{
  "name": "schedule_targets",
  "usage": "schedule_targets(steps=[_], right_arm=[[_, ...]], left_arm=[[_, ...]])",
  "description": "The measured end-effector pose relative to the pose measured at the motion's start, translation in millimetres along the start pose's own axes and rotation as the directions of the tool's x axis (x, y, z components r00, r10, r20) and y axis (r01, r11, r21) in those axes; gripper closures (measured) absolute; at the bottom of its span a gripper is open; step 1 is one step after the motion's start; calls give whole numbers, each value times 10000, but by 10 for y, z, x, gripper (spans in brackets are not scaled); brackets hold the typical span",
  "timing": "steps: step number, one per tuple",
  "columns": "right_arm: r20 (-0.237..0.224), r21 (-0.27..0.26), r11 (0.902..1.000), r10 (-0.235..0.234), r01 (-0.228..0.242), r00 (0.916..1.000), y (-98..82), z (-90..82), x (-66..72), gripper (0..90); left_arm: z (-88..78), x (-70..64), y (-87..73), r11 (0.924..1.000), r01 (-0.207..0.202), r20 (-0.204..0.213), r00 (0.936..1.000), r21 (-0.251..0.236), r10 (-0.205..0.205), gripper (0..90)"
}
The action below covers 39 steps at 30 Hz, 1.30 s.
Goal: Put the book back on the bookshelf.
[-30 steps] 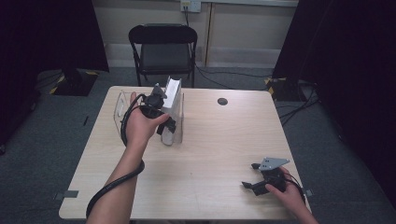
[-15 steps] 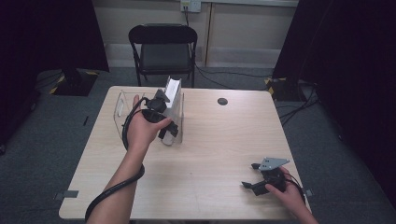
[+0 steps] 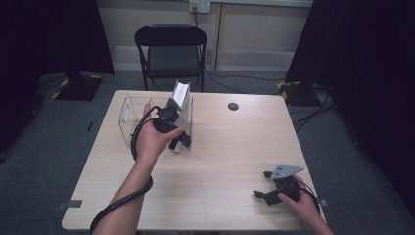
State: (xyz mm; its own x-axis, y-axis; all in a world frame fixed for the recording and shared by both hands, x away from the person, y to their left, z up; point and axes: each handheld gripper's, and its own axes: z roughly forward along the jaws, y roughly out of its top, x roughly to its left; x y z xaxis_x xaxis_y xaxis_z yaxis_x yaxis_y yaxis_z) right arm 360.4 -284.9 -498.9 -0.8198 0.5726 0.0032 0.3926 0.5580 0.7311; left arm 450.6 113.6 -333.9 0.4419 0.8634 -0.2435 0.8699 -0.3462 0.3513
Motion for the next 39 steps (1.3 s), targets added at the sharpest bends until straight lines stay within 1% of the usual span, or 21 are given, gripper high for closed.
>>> schedule_targets(steps=[1,2,4,6,8,11,13,14,16,19,21,22,24,26,27,28,29,33,36,37,39], right_arm=[[-1,2,10000,1,-1,10000,0,0,0,127],[-2,0,10000,-1,1,10000,0,0,0,127],[0,0,10000,2,-2,10000,0,0,0,127],[-1,-1,10000,-1,1,10000,0,0,0,127],[-1,0,10000,-1,1,10000,0,0,0,127],[2,-1,10000,-2,2,10000,0,0,0,127],[1,0,10000,-1,1,10000,0,0,0,127],[1,-1,10000,-3,3,10000,0,0,0,127],[0,-2,10000,-3,3,10000,0,0,0,127],[0,-1,10000,-4,4,10000,0,0,0,127],[1,-1,10000,-2,2,10000,0,0,0,127],[-1,-1,10000,1,-1,10000,0,0,0,127],[0,-1,10000,-2,2,10000,0,0,0,127],[0,2,10000,2,-2,10000,0,0,0,127],[-2,1,10000,2,-2,10000,0,0,0,127],[-1,0,10000,1,-1,10000,0,0,0,127],[1,0,10000,-1,1,10000,0,0,0,127],[1,0,10000,-6,6,10000,0,0,0,127],[2,-1,10000,-8,8,10000,0,0,0,127],[-1,-3,10000,-13,13,10000,0,0,-1,127],[0,-2,10000,-9,9,10000,0,0,0,127]], left_arm=[[2,-12,1,10000,-3,-11,10000,-24,3,229],[2,-15,3,10000,-90,-22,10000,-1,90,229],[2,-31,4,10000,-84,16,10000,-41,84,229],[9,-50,7,9998,-197,78,9998,-1,197,229],[21,-82,6,9998,-186,105,9998,-64,187,229],[38,-106,10,9993,-371,187,9991,-15,372,229],[52,-127,10,9995,-326,194,9993,-57,327,228],[60,-129,11,9990,-447,244,9987,-15,447,228],[84,-151,8,9990,-446,251,9987,40,444,229],[98,-169,6,9985,-551,323,9980,45,549,229],[109,-189,4,9986,-533,329,9980,28,532,230],[113,-195,5,9980,-627,345,9974,60,625,230],[124,-215,5,9980,-636,388,9972,24,634,230],[135,-229,7,9972,-746,468,9961,-8,745,230],[144,-244,6,9978,-666,483,9966,-62,669,230],[154,-247,8,9972,-754,536,9957,-10,754,231],[161,-256,7,9975,-704,533,9961,-12,704,232],[199,-282,8,9972,-743,597,9955,65,738,232],[222,-314,13,9969,-790,614,9950,12,788,232],[229,-321,17,9960,-890,686,9937,11,887,233],[247,-350,20,9953,-969,688,9929,-6,967,233]])
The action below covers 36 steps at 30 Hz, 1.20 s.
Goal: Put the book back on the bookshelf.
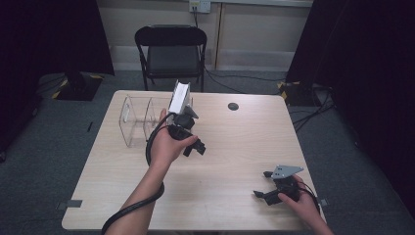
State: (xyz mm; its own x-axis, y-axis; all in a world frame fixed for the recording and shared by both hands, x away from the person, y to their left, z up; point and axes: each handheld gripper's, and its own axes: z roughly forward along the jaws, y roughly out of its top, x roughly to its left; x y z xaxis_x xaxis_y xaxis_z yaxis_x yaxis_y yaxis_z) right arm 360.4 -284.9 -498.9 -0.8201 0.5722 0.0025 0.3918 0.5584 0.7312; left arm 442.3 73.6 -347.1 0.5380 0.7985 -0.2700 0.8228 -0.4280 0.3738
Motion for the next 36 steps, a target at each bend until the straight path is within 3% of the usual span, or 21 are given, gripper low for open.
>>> schedule_targets(steps=[11,28,36], right_arm=[[0,1,10000,0,0,10000,0,0,0,127],[1,0,10000,-7,7,10000,0,0,0,127],[-1,-1,10000,-5,5,10000,0,0,0,127]], left_arm=[[119,-131,8,9997,-250,317,9992,16,249,233],[361,-230,-15,9985,-502,792,9957,207,484,241],[474,-268,-36,9977,-588,805,9952,331,560,242]])
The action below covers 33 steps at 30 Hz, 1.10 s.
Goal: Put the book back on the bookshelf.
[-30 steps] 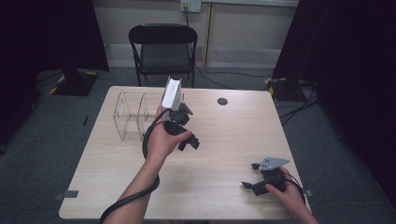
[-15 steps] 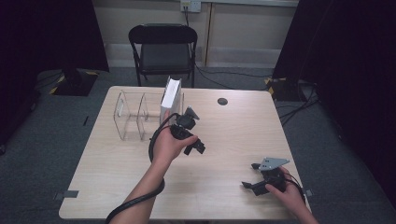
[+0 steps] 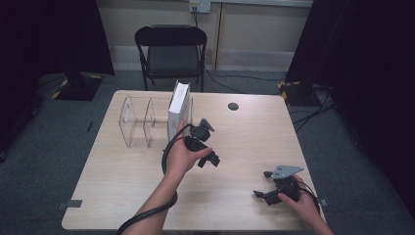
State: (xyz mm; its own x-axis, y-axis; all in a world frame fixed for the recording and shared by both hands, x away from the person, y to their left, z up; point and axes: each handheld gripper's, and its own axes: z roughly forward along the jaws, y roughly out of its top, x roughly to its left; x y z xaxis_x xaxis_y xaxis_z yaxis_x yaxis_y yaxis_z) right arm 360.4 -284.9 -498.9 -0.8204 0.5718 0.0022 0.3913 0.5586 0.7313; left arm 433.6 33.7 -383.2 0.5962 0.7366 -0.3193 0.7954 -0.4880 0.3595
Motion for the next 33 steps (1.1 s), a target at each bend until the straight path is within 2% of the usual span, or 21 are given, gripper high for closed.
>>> schedule_targets(steps=[9,11,16,20,23,30,32,33], right_arm=[[-7,9,10000,-10,10,10000,0,-1,0,127],[-7,12,10000,-9,9,10000,0,-1,0,127],[-41,11,10000,-34,34,10000,1,1,4,127],[-55,3,10000,-55,55,10000,2,2,6,127],[-59,3,10000,-57,58,10000,2,2,6,127],[-73,-11,10000,-66,66,10000,2,4,7,127],[-76,-11,10000,-68,68,9999,2,4,7,127],[-75,-10,10000,-68,68,9999,2,4,7,127]], left_arm=[[125,-20,-25,10000,13,56,10000,93,-13,242],[156,-20,-32,9998,-103,75,9999,184,102,246],[252,-47,-48,9998,-3,225,9997,183,-1,244],[307,-47,-53,9995,-141,281,9995,298,133,244],[347,-57,-60,9998,-40,318,9995,193,34,244],[455,-81,-81,9995,-166,369,9992,270,156,242],[481,-81,-86,9993,-309,285,9991,211,303,242],[499,-92,-92,9997,-226,208,9995,33,226,243]])
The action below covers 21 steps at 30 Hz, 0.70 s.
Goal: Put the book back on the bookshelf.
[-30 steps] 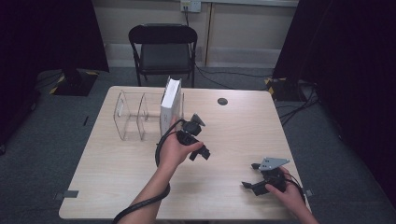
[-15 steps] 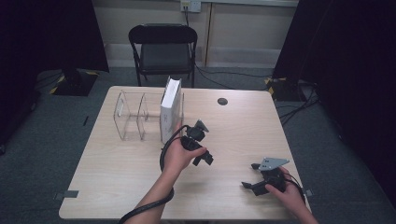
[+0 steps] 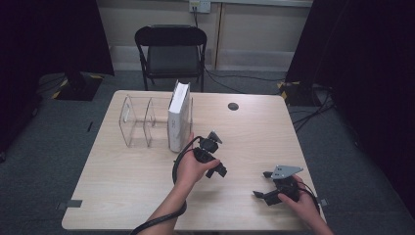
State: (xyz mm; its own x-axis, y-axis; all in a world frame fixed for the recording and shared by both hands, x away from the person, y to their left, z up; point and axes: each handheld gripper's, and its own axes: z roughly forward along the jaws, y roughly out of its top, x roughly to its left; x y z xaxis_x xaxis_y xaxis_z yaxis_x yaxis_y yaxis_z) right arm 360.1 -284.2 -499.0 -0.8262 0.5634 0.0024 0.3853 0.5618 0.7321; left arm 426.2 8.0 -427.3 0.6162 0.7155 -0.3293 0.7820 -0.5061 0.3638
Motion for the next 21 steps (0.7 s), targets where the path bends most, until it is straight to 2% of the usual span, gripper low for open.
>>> schedule_targets(steps=[3,6,8,10,21], right_arm=[[-2,0,10000,1,-1,10000,0,0,0,127],[-1,0,10000,1,-1,10000,0,0,0,127],[-2,-1,10000,0,0,10000,0,0,0,127],[-1,-2,10000,-1,1,10000,0,0,0,127],[0,-1,10000,3,-3,10000,0,0,0,127]], left_arm=[[40,6,-13,9999,-115,21,9999,27,115,242],[80,-4,-26,10000,-52,-43,10000,58,52,234],[136,-5,-52,9997,-222,-191,9996,143,225,230],[165,-9,-70,9998,-154,-148,9998,91,155,230],[306,-43,-155,9979,-614,-500,9968,207,624,221]])
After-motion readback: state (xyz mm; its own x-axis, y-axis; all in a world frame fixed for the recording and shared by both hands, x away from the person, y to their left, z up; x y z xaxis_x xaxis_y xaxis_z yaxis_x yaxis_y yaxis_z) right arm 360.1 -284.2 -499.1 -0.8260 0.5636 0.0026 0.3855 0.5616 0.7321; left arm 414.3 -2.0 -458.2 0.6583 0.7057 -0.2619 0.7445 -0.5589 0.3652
